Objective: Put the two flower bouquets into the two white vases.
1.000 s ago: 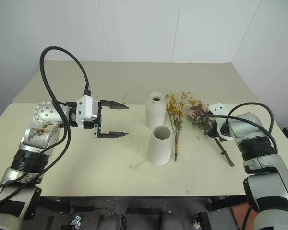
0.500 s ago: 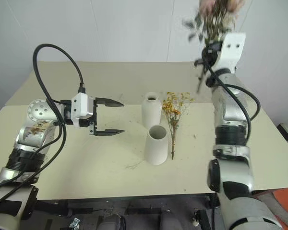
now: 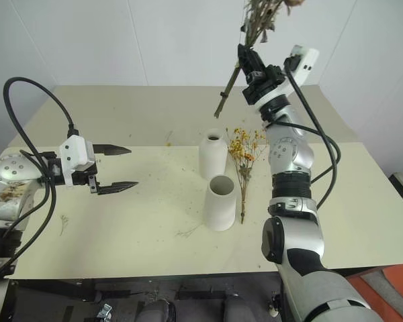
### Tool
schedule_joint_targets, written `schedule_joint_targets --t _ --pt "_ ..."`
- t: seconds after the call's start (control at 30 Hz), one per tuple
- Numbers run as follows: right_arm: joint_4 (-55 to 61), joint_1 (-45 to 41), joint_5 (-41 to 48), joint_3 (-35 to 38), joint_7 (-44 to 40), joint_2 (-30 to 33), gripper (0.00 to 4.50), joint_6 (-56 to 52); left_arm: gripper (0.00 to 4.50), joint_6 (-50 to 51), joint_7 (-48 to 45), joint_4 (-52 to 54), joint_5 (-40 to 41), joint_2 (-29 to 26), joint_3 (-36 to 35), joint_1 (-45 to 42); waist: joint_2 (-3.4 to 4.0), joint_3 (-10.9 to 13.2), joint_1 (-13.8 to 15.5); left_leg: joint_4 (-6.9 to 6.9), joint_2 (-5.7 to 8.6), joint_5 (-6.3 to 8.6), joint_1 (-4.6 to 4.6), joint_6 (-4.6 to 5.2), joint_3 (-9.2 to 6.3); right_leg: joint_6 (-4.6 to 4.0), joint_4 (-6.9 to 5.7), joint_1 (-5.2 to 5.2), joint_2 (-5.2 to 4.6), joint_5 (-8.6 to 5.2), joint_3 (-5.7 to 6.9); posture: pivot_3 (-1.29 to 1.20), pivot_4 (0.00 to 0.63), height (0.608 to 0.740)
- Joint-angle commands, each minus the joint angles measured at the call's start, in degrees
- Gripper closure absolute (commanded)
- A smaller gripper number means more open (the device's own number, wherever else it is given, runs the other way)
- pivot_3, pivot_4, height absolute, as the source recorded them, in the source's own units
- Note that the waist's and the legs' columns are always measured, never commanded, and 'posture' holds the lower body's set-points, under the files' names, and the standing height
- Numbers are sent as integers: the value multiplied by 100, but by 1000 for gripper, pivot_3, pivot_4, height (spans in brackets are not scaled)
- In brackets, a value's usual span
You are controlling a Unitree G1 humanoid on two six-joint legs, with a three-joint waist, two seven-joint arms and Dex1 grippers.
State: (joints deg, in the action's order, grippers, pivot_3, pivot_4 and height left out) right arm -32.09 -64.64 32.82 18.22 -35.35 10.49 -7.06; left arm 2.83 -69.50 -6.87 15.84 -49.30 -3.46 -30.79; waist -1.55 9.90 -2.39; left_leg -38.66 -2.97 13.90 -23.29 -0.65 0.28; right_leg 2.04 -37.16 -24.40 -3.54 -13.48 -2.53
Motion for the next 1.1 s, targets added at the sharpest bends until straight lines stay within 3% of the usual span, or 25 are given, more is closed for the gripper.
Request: schedule_joint_targets --t 0.03,0.57,1.1 --pt "398 96 24 -138 -169 1 4304 -45 0 104 112 382 109 -120 -214 77 0 0 7 0 0 0 0 0 0 0 0 1 0 0 0 0 150 740" --pt "594 627 -355 -507 -342 76 4304 303 0 235 144 482 79 -70 -100 -45 1 0 -8 1 0 0 2 0 0 0 2 0 0 0 0 0 150 740" --pt "268 1095 -965 -815 -584 -197 4304 1527 0 203 220 524 45 135 -25 -36 1 1 -14 2 0 0 2 0 0 0 2 0 0 0 -1 0 150 740"
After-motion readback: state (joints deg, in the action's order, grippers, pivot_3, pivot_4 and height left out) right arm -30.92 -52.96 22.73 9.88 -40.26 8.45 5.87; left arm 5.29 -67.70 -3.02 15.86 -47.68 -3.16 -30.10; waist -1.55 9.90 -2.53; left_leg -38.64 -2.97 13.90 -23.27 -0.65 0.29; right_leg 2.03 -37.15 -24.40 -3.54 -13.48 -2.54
